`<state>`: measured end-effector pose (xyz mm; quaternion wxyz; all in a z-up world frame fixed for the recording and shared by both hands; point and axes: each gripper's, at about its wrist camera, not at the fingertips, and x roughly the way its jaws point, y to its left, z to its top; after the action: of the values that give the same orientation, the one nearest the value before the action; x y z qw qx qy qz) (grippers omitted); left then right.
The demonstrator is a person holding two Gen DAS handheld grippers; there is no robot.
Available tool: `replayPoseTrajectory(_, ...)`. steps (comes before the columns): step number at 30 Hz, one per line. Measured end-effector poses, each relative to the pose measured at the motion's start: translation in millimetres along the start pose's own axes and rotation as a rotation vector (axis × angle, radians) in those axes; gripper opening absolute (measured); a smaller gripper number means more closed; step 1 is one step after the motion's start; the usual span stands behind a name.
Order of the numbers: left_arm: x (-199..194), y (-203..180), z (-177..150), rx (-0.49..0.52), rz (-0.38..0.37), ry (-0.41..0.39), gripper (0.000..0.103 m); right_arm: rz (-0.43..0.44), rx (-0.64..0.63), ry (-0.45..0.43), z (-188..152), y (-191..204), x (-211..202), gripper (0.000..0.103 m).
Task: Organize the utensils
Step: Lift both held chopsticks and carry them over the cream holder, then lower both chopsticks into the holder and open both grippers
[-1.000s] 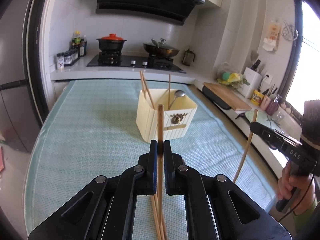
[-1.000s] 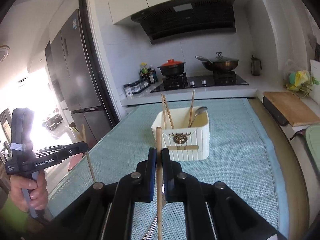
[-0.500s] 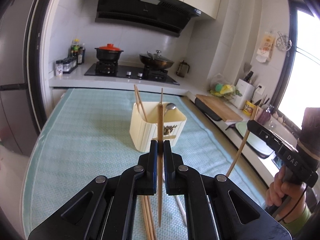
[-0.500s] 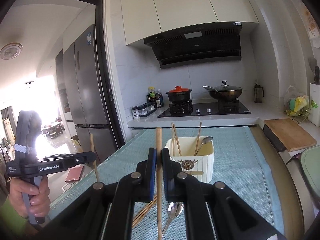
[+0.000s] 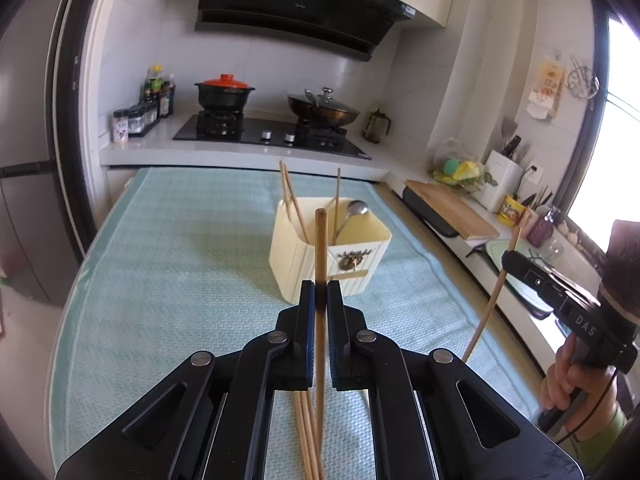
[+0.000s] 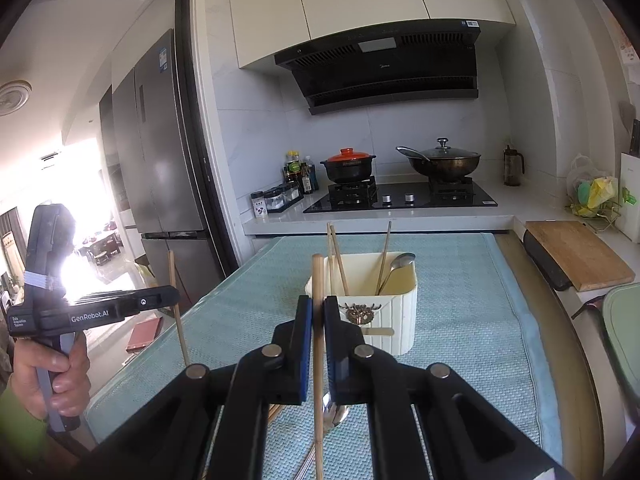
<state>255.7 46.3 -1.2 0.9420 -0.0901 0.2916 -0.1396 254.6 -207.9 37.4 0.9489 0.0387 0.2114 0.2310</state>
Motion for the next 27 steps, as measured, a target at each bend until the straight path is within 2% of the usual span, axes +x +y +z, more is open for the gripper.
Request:
replayPoseTrajectory(10, 13.8, -6.3, 34.0, 0.036, -0.012, 0.013, 0.004, 0.018, 0.045, 0.068, 13.2, -24.3, 25.5, 0.006)
replayPoseTrajectory(16, 4.3, -15.0, 81.1, 0.036, -0.043, -0.061, 0.004, 0.019, -0.022, -0.008, 68.6, -19.9, 30.6, 0.006)
replayPoseTrajectory(19, 4.6, -17.0, 106.8, 0.043, -0.032, -0.111, 0.004, 0.017, -0.045, -0.052, 91.7, -15.9, 37.0, 0.006)
replayPoseTrajectory(27, 46.8, -10.1, 160.9, -0.004, 0.008, -0.182, 0.004, 0.024, -0.082, -0.175, 148.2, -12.0, 73.3, 0.006)
